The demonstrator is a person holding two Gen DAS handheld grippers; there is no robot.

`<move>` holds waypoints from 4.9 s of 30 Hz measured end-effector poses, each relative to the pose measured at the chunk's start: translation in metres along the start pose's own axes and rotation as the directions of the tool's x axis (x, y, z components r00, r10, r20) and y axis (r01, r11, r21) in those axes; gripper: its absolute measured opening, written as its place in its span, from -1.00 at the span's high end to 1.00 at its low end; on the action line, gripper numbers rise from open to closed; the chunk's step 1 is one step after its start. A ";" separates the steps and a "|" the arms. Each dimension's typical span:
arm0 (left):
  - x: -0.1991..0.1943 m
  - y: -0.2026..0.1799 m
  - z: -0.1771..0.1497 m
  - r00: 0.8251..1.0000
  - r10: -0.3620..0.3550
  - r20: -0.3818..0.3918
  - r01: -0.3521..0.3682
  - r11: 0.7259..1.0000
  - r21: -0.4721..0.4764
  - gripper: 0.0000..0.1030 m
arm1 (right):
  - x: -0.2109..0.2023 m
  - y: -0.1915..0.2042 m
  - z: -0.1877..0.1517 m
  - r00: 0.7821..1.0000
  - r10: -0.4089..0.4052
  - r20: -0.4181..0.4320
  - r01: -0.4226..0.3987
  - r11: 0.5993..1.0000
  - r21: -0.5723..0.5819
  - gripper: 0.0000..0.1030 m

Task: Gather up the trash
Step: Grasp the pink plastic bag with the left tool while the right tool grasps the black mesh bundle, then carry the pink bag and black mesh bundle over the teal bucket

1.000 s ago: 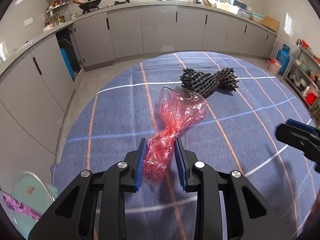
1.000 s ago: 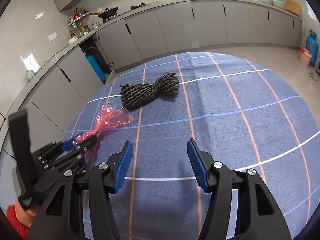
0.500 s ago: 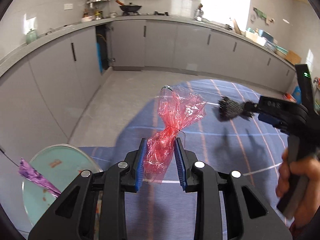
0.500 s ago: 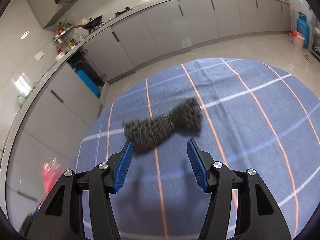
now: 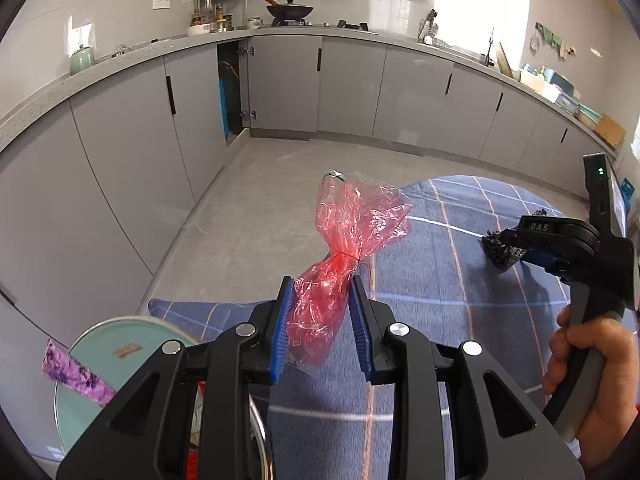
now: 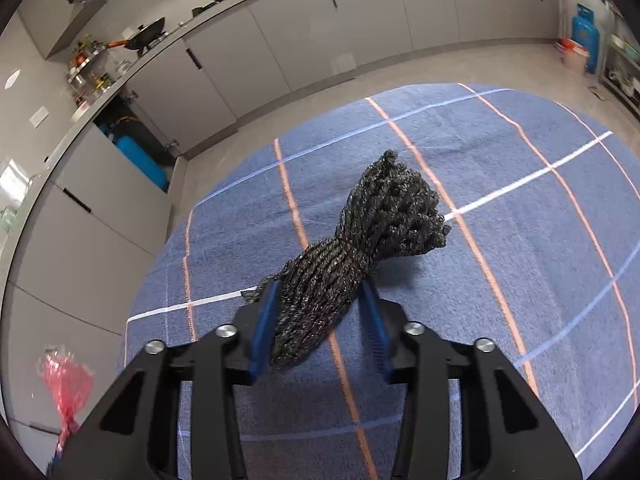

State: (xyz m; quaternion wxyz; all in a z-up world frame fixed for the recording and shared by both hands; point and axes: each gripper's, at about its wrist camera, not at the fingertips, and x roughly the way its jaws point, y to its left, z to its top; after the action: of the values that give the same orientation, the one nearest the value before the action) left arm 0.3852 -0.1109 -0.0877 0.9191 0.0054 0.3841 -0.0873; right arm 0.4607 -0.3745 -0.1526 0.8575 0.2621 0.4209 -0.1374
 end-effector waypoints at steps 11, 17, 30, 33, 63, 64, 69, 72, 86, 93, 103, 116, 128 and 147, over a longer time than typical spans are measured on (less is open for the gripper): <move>-0.007 -0.006 -0.002 1.000 -0.003 -0.007 0.003 1.000 0.006 0.45 | -0.046 0.005 -0.025 0.996 0.083 0.024 -0.077 0.980 -0.186 0.68; -0.026 -0.006 -0.008 1.000 -0.002 -0.001 0.002 1.000 0.012 0.45 | -0.079 0.008 -0.058 0.991 0.135 -0.011 -0.133 0.950 -0.281 0.68; -0.066 -0.017 -0.034 1.000 -0.021 -0.014 0.021 1.000 0.021 0.45 | -0.135 0.006 -0.120 0.986 0.156 -0.053 -0.162 0.869 -0.468 0.68; -0.074 -0.018 -0.043 0.999 -0.026 -0.020 0.026 0.999 0.019 0.45 | -0.145 0.000 -0.133 0.983 0.171 -0.065 -0.181 0.866 -0.466 0.68; -0.133 0.013 -0.118 1.000 0.000 -0.028 -0.001 1.000 -0.021 0.45 | -0.194 0.007 -0.211 0.966 0.246 -0.074 -0.248 0.818 -0.519 0.67; -0.133 0.016 -0.119 1.000 0.002 -0.029 -0.003 1.000 -0.024 0.45 | -0.195 0.010 -0.213 0.965 0.250 -0.076 -0.252 0.814 -0.524 0.67; -0.138 0.033 -0.128 0.999 0.019 -0.030 -0.020 0.999 -0.044 0.45 | -0.197 0.026 -0.223 0.960 0.267 -0.090 -0.271 0.794 -0.545 0.67; -0.141 0.046 -0.131 0.999 0.034 -0.028 -0.036 0.997 -0.062 0.45 | -0.199 0.035 -0.228 0.955 0.279 -0.098 -0.285 0.777 -0.562 0.67; -0.155 0.102 -0.138 0.991 0.134 -0.016 -0.135 0.981 -0.137 0.45 | -0.198 0.087 -0.248 0.924 0.342 -0.169 -0.369 0.691 -0.622 0.67; -0.158 0.125 -0.137 0.986 0.166 -0.014 -0.166 0.969 -0.184 0.45 | -0.200 0.119 -0.258 0.912 0.365 -0.190 -0.394 0.640 -0.660 0.67; -0.157 0.148 -0.134 0.982 0.190 -0.019 -0.189 0.954 -0.231 0.45 | -0.200 0.148 -0.264 0.907 0.374 -0.192 -0.394 0.595 -0.700 0.67; -0.145 0.157 -0.117 0.984 0.178 -0.026 -0.179 0.950 -0.255 0.45 | -0.181 0.174 -0.260 0.920 0.350 -0.178 -0.361 0.579 -0.731 0.66; -0.116 0.159 -0.109 0.982 0.177 -0.072 -0.190 0.950 -0.249 0.45 | -0.150 0.189 -0.251 0.939 0.294 -0.179 -0.324 0.579 -0.748 0.64; -0.067 0.177 -0.110 0.970 0.183 -0.163 -0.221 0.940 -0.260 0.45 | -0.087 0.215 -0.259 0.943 0.190 -0.272 -0.332 0.531 -0.780 0.64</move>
State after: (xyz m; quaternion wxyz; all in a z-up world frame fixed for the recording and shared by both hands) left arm 0.2909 0.0821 -0.1279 0.8866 -0.0774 0.4517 0.0628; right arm 0.3376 -0.0491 -0.1440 0.8562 -0.0930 0.4569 0.2226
